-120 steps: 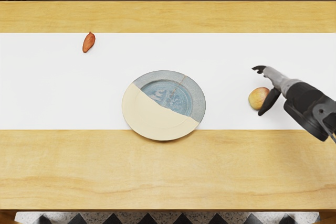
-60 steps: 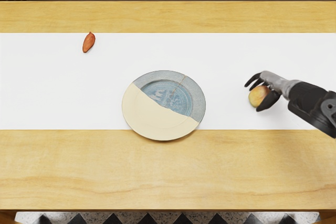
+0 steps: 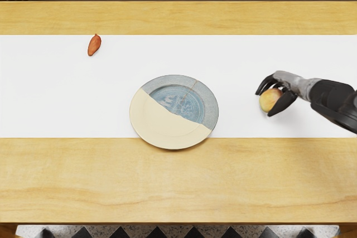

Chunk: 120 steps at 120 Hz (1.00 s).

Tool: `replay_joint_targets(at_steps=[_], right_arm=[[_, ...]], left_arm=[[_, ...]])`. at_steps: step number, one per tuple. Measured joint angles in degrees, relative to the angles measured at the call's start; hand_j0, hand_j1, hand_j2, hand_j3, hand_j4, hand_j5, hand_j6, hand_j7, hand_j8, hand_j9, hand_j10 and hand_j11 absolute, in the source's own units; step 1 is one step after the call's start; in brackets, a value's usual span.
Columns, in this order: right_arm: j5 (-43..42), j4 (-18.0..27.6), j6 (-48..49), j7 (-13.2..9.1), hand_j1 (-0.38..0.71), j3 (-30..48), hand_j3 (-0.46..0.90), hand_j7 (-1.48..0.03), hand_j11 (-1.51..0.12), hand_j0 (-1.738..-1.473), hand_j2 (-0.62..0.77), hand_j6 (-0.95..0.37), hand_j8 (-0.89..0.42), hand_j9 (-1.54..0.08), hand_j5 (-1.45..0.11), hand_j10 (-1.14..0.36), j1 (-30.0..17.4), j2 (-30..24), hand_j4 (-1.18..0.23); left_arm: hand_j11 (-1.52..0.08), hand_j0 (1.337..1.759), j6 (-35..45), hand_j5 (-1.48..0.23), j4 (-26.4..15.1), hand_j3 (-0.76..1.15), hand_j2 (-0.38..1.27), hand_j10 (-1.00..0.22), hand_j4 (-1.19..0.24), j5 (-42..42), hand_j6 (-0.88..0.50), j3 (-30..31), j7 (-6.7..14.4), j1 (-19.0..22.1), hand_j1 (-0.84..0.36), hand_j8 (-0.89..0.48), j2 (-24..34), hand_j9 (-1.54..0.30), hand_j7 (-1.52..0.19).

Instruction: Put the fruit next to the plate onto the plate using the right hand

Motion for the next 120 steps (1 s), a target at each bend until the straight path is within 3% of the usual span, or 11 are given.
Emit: replay_joint_targets(at_steps=[26,71,120], right_arm=[[3.7,1.6,0.3,0.0,0.14,-0.1,0.00,-0.84,-0.85,-1.651,0.03,-0.43,-0.34,-0.86,-0.85,-0.46,1.4,0.4,-0.64],[4.6,1.8,0.3,0.0,0.10,-0.8,0.00,-0.85,-0.87,-1.650,-0.03,-0.46,-0.36,-0.87,-0.87,-0.49,3.8,9.1,-0.64],[4.4,0.6,-0.7,0.0,0.20,-0.9,0.00,-0.85,-0.87,-1.655,0.21,-0.41,-0.31,-0.87,-0.88,-0.44,3.9,18.0,-0.64]], left_arm=[[-0.01,1.658,0.0,-0.01,0.0,0.00,0.00,-0.01,-0.01,0.0,-0.01,0.0,0.0,0.0,0.34,-0.01,0.0,-0.01,-0.01],[-0.01,1.658,0.0,-0.01,0.0,0.00,0.00,-0.01,-0.01,0.0,-0.01,0.0,0.0,0.0,0.34,-0.01,0.0,-0.01,-0.01],[-0.01,1.658,0.0,-0.01,0.0,0.00,0.00,-0.01,-0.01,0.0,-0.01,0.0,0.0,0.0,0.34,-0.01,0.0,-0.01,-0.01]])
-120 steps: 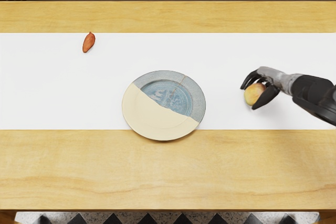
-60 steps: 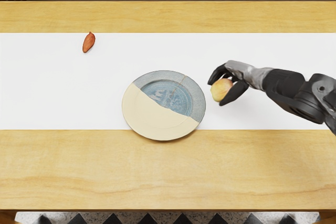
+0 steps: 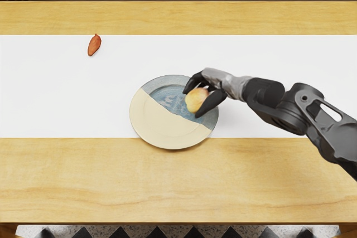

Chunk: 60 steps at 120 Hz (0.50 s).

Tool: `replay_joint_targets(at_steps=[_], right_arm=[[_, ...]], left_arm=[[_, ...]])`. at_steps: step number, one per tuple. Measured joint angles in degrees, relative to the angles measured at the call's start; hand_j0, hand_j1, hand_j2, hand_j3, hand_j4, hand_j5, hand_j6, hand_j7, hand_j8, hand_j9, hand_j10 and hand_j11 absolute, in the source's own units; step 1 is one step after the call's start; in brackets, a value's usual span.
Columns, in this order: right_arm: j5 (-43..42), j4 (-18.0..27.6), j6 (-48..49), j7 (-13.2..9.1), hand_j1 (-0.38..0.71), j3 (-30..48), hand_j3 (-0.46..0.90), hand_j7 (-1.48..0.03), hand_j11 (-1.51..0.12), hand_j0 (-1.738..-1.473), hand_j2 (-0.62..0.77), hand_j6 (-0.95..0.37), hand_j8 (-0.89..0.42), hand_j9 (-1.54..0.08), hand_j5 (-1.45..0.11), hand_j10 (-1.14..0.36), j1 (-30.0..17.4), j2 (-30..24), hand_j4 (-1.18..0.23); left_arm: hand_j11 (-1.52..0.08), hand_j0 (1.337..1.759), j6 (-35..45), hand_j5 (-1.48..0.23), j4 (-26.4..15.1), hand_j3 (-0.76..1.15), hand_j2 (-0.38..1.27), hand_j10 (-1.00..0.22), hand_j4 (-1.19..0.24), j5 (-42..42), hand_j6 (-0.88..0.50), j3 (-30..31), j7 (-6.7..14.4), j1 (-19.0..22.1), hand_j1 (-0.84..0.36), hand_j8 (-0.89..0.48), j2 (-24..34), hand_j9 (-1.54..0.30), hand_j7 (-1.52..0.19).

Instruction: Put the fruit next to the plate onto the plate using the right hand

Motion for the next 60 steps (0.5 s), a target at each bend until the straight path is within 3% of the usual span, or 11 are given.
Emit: replay_joint_targets(at_steps=[50,60], right_arm=[[-0.1,-1.4,-0.3,0.0,0.21,-1.6,0.00,-0.83,-0.85,-1.654,0.20,-0.41,-0.32,-0.85,-0.85,-0.43,-1.0,2.4,-0.63],[-0.1,-1.4,-0.3,0.0,0.19,-1.7,0.00,-0.76,-0.78,-1.655,0.18,-0.42,-0.33,-0.78,-0.78,-0.44,-1.0,2.4,-0.58]], left_arm=[[-0.01,1.658,0.0,-0.01,0.0,0.00,0.00,-0.01,-0.01,0.0,-0.01,0.0,0.0,0.0,0.34,-0.01,0.0,-0.01,-0.01],[-0.01,1.658,0.0,-0.01,0.0,0.00,0.00,-0.01,-0.01,0.0,-0.01,0.0,0.0,0.0,0.34,-0.01,0.0,-0.01,-0.01]])
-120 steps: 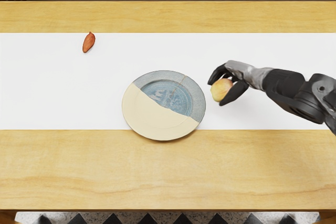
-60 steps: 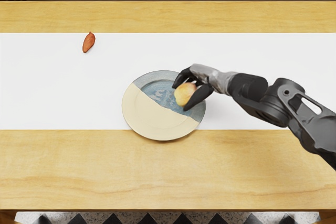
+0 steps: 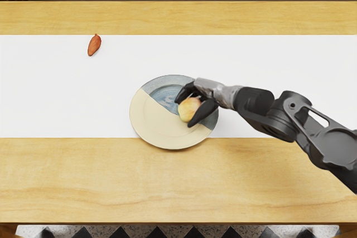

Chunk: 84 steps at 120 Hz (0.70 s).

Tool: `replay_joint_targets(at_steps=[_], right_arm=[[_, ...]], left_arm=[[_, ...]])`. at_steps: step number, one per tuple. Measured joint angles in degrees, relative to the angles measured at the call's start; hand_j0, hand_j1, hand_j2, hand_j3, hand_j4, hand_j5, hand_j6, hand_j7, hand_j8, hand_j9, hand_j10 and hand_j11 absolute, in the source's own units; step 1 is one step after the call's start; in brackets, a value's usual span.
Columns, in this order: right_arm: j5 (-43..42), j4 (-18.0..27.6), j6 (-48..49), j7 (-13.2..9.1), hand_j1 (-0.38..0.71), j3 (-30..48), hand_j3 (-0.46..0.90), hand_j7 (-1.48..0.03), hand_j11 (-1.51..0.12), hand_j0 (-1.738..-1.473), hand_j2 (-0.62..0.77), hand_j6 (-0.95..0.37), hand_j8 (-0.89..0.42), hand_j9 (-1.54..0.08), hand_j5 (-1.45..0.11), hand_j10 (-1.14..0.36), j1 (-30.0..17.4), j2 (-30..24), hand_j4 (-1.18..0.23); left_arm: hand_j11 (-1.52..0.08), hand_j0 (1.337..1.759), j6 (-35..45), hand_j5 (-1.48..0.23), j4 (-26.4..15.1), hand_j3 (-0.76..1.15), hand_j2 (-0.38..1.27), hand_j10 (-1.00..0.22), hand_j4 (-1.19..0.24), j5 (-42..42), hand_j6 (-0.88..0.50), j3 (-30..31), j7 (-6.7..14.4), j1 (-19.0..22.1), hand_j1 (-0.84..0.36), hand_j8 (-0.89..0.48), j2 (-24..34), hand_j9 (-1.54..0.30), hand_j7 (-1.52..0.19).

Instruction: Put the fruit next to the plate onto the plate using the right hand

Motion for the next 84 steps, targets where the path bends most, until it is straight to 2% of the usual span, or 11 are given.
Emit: replay_joint_targets(at_steps=[26,40,48,67,84], right_arm=[[0.1,0.2,0.1,0.0,-0.11,0.3,0.00,-0.33,-0.33,-1.657,0.05,-0.19,-0.16,-0.33,-0.33,-0.20,0.0,-0.3,-0.25],[2.6,0.5,1.1,0.0,-0.21,2.6,0.00,-0.18,-0.19,-1.657,0.03,-0.11,-0.09,-0.19,-0.19,-0.11,0.6,-0.9,-0.14],[6.4,0.5,4.9,0.0,-0.25,6.5,0.00,-0.13,-0.13,-1.658,0.02,-0.08,-0.07,-0.13,-0.13,-0.08,0.8,-2.0,-0.10],[22.5,0.1,16.2,0.0,-0.30,13.5,0.00,-0.06,-0.06,-1.658,0.01,-0.04,-0.03,-0.06,-0.06,-0.04,0.6,-13.2,-0.05],[27.9,-2.0,18.8,0.0,-0.33,15.3,0.00,-0.03,-0.03,-1.658,0.01,-0.02,-0.02,-0.03,-0.03,-0.02,-1.1,-22.3,-0.02]], left_arm=[[-0.01,1.658,0.0,-0.01,0.0,0.00,0.00,-0.01,-0.01,0.0,-0.01,0.0,0.0,0.0,0.34,-0.01,0.0,-0.01,-0.01],[-0.01,1.658,0.0,-0.01,0.0,0.00,0.00,-0.01,-0.01,0.0,-0.01,0.0,0.0,0.0,0.34,-0.01,0.0,-0.01,-0.01],[-0.01,1.658,0.0,-0.01,0.0,0.00,0.00,-0.01,-0.01,0.0,-0.01,0.0,0.0,0.0,0.34,-0.01,0.0,-0.01,-0.01],[-0.01,1.658,0.0,-0.01,-0.1,0.00,0.00,-0.01,-0.01,0.0,-0.01,0.1,0.1,1.2,0.34,-0.01,0.0,-0.01,-0.01],[-0.01,1.658,0.1,-0.01,0.0,0.00,0.00,-0.01,-0.01,0.1,-0.01,0.2,0.3,3.1,0.34,-0.01,0.0,-0.01,-0.01]])
